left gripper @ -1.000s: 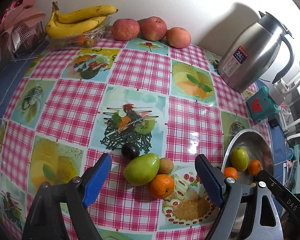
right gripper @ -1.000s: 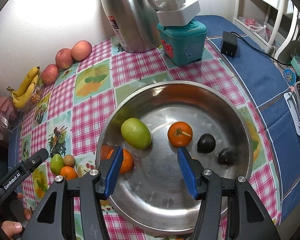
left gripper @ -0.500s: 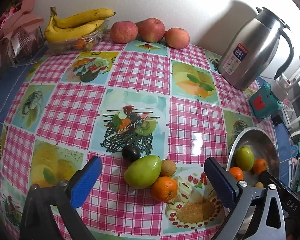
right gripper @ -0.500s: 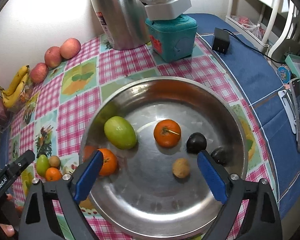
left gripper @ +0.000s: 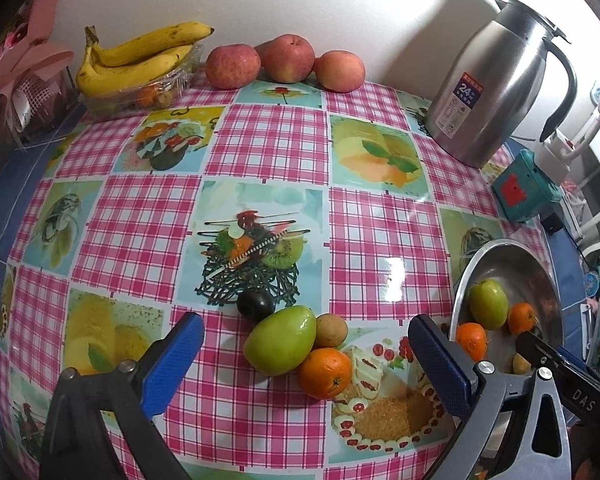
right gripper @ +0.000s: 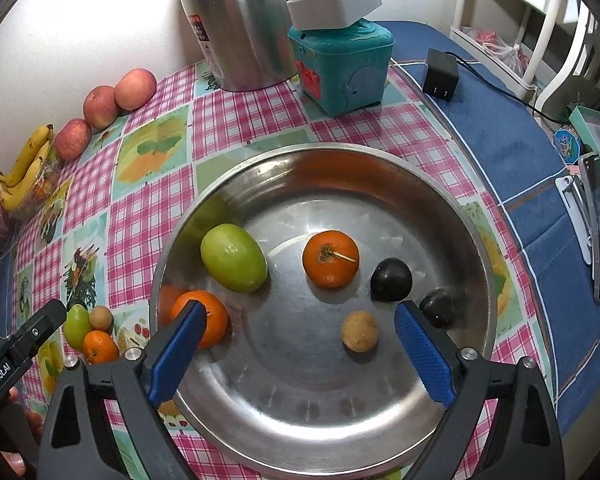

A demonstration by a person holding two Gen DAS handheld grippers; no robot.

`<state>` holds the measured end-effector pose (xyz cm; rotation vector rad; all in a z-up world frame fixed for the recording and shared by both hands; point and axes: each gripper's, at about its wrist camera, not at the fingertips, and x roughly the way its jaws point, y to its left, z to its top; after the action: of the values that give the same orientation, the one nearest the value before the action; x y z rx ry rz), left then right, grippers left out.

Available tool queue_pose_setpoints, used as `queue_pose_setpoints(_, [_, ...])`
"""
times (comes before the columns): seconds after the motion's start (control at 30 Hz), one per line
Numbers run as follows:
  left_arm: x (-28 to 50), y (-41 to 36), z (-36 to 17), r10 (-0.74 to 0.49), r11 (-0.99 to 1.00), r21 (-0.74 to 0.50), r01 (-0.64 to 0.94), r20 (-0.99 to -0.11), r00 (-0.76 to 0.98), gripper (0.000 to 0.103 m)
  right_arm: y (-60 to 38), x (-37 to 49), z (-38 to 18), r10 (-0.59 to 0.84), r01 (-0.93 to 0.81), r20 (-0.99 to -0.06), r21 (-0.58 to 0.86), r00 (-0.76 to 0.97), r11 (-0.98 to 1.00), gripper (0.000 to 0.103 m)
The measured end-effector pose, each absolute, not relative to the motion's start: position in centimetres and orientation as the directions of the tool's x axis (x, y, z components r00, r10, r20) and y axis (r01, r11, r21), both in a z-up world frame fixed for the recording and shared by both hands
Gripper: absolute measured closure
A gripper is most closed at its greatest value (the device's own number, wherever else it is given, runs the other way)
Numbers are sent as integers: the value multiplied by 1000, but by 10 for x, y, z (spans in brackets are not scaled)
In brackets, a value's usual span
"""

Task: Organize fruits
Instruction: 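Withdraw both open tools from the bowl back toward the fruit cluster, then move the left tool toward a green pear while the right tool approaches a tangerine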

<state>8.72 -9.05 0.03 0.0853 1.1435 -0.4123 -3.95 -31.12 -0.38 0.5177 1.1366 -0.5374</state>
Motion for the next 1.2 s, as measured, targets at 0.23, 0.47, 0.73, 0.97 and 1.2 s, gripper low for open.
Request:
queue_pose_setpoints(0.23, [83, -92, 12, -258, 905, -79, 419, -885, 389, 0, -307, -38, 2, -144, 630, -932, 107, 334, 769, 8])
queue_pose_setpoints(0.47, [83, -84, 21, -245, 888, -37, 458, -881, 404, 0, -295, -33, 7, -138, 607, -929, 108, 345, 787, 8])
queue_pose_setpoints(0.73, [99, -52, 28, -230, 910, -38, 413, -875, 426, 0, -278, -21, 4, -125, 563, -935, 89, 331, 822, 8])
queue_pose_setpoints(0.97, [119, -6, 29, -99, 954, 58, 294, -865, 492, 0, -256, -9, 2, -112, 526, -939, 81, 325, 847, 8])
queue_pose_setpoints(1.2, [128, 30, 31, -71, 976, 45, 213, -861, 504, 0, -225, 8, 1, -80, 456, -942, 82, 325, 886, 8])
